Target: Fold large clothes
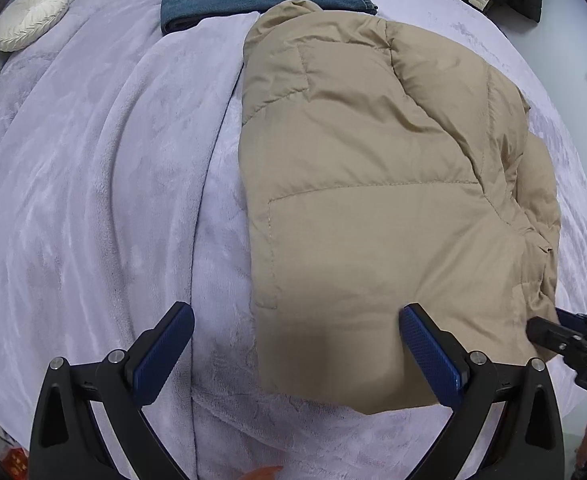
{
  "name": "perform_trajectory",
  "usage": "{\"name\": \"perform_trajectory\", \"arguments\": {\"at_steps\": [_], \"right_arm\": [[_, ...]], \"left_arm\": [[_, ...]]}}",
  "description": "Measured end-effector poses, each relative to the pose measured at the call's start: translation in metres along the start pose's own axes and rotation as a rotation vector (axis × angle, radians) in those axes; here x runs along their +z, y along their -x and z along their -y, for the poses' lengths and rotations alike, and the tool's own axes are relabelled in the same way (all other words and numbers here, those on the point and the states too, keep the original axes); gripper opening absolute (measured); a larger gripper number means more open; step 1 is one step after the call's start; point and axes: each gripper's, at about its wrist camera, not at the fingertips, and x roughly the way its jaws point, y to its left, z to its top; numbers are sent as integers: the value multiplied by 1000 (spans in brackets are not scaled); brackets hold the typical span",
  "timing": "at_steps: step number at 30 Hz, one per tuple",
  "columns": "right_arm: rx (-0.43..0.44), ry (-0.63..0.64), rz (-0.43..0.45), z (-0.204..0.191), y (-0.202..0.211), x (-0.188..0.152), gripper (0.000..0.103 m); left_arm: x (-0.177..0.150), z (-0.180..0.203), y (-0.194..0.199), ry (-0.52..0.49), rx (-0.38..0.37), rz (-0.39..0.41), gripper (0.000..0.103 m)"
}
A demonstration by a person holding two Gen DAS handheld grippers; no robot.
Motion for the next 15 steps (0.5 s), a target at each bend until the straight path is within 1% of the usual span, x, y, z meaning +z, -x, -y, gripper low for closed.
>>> {"name": "perform_trajectory", "arguments": {"at_steps": [2, 6, 9, 12, 15], "right_arm": [[-27, -41, -31, 11, -18, -5, 39], [-35, -96, -51, 23, -35, -10, 39], [-38, -102, -51, 20, -34, -9, 41], [-58, -109, -44, 13, -27, -8, 42], [-64, -129, -26, 5, -17, -10, 48]], "left_arm": [[-3, 1, 1, -11, -2, -5, 103], [-12, 3, 6, -45, 1, -8, 103], [-17, 0, 10, -53, -20, -18, 103], [-23, -2, 13, -62, -46, -32, 103], [-27, -2, 15, -83, -60, -35, 103]]}}
